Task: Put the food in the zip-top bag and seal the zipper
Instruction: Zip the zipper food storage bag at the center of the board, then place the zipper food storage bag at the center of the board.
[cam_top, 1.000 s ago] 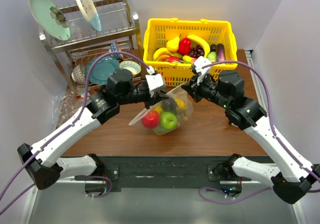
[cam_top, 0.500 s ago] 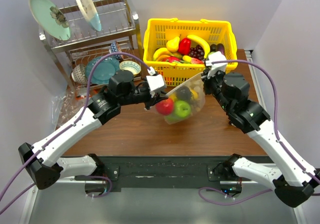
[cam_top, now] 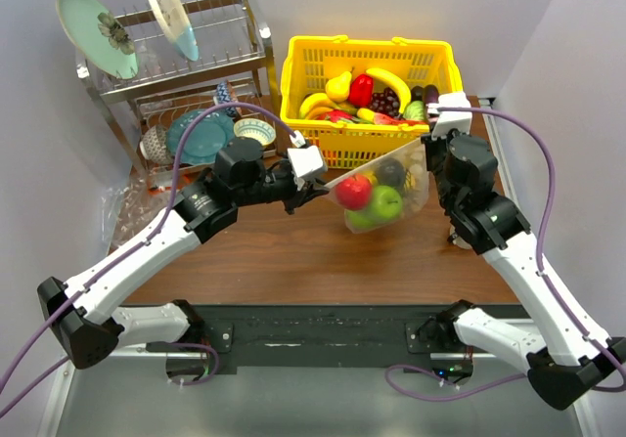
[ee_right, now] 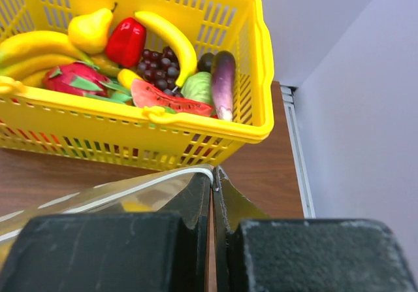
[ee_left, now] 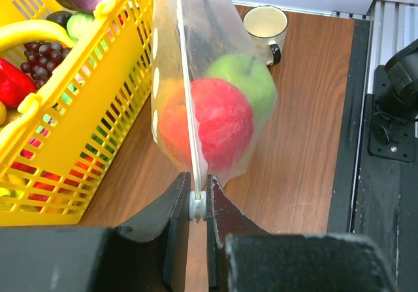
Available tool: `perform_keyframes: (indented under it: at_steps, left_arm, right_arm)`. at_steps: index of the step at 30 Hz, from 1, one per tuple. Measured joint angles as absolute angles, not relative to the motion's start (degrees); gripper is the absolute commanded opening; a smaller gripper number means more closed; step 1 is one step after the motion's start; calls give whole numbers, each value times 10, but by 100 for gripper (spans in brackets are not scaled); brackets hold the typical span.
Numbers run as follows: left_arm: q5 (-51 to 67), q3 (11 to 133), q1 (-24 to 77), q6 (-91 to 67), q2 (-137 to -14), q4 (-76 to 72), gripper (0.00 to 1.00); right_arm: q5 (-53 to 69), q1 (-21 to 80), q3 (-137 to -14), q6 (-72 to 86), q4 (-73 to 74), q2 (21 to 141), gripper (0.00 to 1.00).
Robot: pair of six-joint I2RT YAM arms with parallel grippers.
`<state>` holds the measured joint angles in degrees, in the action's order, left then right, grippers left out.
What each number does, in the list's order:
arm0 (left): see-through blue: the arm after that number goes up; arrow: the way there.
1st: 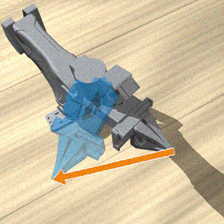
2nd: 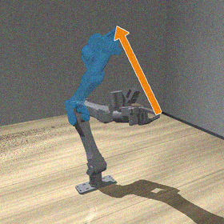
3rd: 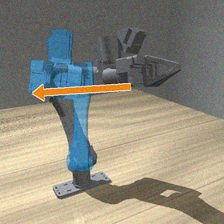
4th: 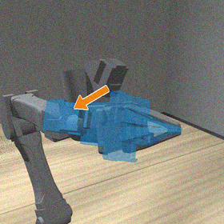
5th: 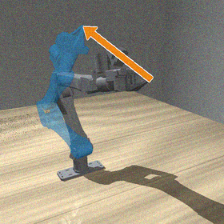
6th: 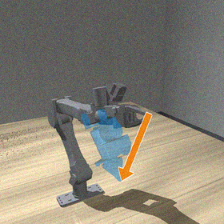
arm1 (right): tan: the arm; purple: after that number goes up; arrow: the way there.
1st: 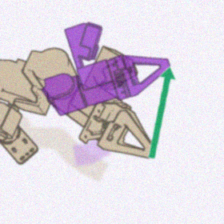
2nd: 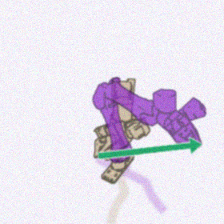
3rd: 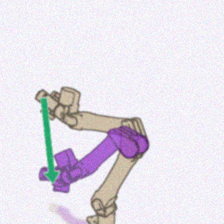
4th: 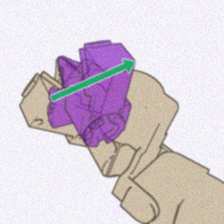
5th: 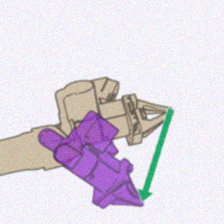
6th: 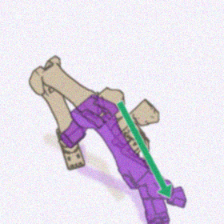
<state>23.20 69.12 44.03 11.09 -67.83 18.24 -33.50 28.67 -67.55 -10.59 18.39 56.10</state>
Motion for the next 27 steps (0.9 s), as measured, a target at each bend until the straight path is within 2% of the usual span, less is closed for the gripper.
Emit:
perform_keyframes:
  at_steps: [6, 11, 22, 23, 24, 25, 26, 27]
  left_arm:
    - [220, 686, 443, 109, -684, 175, 0]
    - [154, 689, 443, 86, -702, 189, 0]
    - [-48, 784, 402, -2, -883, 292, 0]
    - [-58, 787, 397, -11, -885, 293, 6]
    - [-65, 790, 392, -20, -885, 293, 29]
    - [-70, 794, 386, -26, -885, 293, 41]
    - [-75, 798, 380, -33, -885, 291, 51]
    - [-82, 802, 374, -37, -885, 290, 65]
  right_arm:
    - [-320, 270, -661, -98, 184, 562, 0]
    - [-280, 256, -642, -60, 179, 569, 0]
    - [-193, 241, -547, 54, 123, 620, 2]
    - [-185, 241, -547, 59, 116, 623, 4]
    - [-180, 241, -547, 64, 110, 626, 7]
    - [-174, 241, -547, 68, 106, 627, 62]
    - [-169, 241, -547, 70, 104, 627, 81]
    - [-168, 241, -547, 76, 102, 628, 94]
